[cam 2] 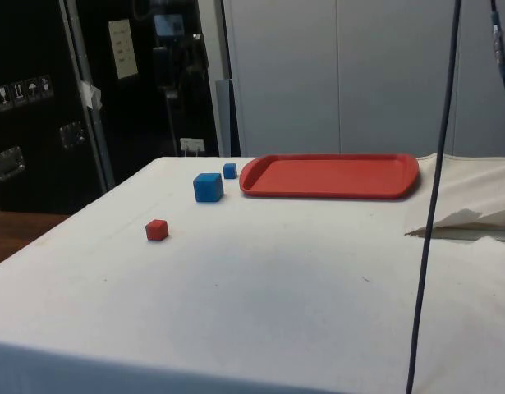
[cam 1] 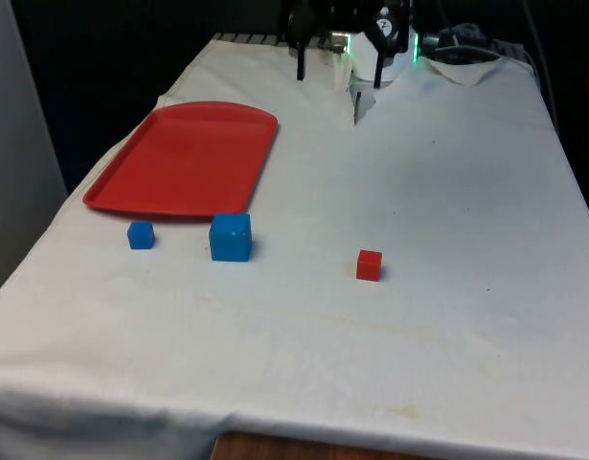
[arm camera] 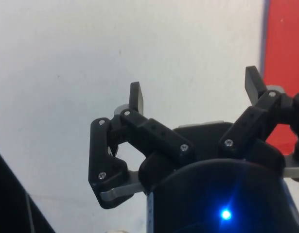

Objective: Pick up the largest block and place it onto the tray.

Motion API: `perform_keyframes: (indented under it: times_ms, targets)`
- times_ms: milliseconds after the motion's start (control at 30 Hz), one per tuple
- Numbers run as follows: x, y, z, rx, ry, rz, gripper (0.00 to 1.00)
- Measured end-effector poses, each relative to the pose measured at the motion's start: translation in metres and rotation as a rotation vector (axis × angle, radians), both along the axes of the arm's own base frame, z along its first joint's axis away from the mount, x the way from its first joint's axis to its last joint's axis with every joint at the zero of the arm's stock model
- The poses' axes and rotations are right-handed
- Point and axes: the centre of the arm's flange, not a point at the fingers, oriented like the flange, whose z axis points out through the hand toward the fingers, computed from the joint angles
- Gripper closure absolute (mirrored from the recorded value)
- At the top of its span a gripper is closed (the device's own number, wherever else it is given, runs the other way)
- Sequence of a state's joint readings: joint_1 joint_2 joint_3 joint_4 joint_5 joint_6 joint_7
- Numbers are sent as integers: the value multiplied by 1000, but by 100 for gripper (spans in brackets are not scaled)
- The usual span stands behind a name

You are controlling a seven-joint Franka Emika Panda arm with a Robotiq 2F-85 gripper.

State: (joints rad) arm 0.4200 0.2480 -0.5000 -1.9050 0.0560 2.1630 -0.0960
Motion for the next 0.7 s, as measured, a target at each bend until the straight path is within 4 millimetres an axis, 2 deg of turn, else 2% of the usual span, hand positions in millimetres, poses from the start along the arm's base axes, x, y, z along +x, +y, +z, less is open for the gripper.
perform_keyframes:
  times_ms: [367, 700]
  targets:
    - [15, -24, -34, -25, -18, -4, 0]
    - [23, -41, -55, -32, -26, -4, 0]
